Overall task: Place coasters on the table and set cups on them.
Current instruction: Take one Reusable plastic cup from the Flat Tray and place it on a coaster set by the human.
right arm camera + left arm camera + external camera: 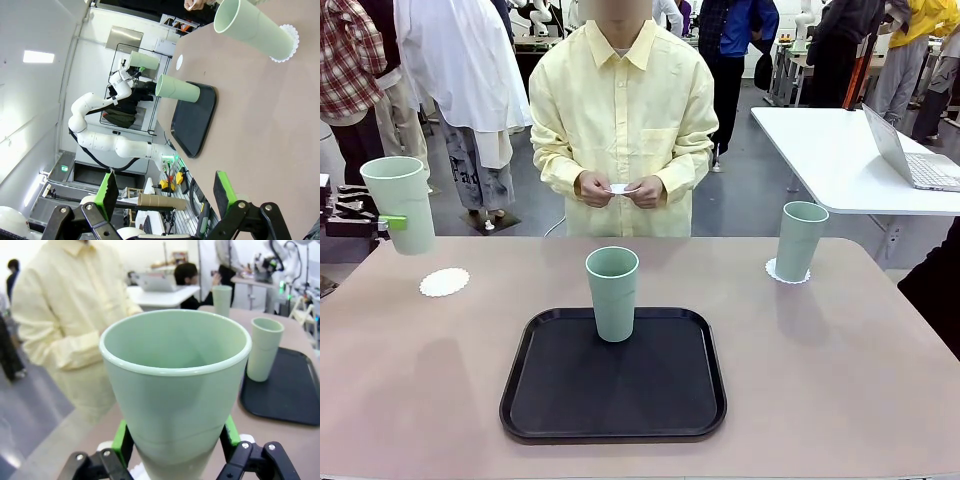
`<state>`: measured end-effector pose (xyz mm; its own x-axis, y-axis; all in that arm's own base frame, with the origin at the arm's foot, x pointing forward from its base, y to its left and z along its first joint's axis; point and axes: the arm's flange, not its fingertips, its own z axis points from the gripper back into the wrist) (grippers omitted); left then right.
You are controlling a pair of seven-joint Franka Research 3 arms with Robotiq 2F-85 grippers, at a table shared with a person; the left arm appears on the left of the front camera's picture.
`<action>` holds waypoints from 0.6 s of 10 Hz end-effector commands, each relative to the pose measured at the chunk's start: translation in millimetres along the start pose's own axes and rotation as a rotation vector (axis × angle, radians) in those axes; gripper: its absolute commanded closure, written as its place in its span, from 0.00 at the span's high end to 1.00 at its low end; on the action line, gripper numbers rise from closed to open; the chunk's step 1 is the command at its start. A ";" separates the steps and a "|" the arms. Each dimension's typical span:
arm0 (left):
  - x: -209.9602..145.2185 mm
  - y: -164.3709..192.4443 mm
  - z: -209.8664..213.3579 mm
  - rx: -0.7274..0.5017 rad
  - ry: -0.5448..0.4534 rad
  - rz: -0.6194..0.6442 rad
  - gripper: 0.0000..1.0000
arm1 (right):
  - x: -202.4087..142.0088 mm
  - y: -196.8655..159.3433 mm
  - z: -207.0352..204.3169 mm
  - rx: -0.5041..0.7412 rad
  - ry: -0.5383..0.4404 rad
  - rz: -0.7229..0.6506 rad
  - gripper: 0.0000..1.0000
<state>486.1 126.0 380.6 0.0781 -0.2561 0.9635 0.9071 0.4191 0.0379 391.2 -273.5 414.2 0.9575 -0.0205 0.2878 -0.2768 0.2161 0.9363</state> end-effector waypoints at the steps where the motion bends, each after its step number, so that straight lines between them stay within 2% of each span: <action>1: 3.1 5.7 -2.5 0.011 -0.042 0.043 0.85 | -0.5 0.1 0.3 0.000 -0.001 -0.004 1.00; 2: 8.0 -5.0 -6.6 0.004 -0.027 0.057 0.85 | -0.5 0.1 0.3 0.000 -0.001 -0.004 1.00; 3: -2.7 4.0 -1.5 0.008 -0.009 0.019 0.85 | -0.5 0.1 0.3 0.000 -0.001 -0.004 1.00; 6: -2.7 4.0 -1.5 0.008 -0.009 0.019 0.85 | -0.5 0.1 0.3 0.000 -0.001 -0.004 1.00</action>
<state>490.2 125.3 376.4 0.1063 -0.2344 0.9663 0.9018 0.4321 0.0056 391.3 -273.4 414.2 0.9575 -0.0204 0.2878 -0.2769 0.2161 0.9363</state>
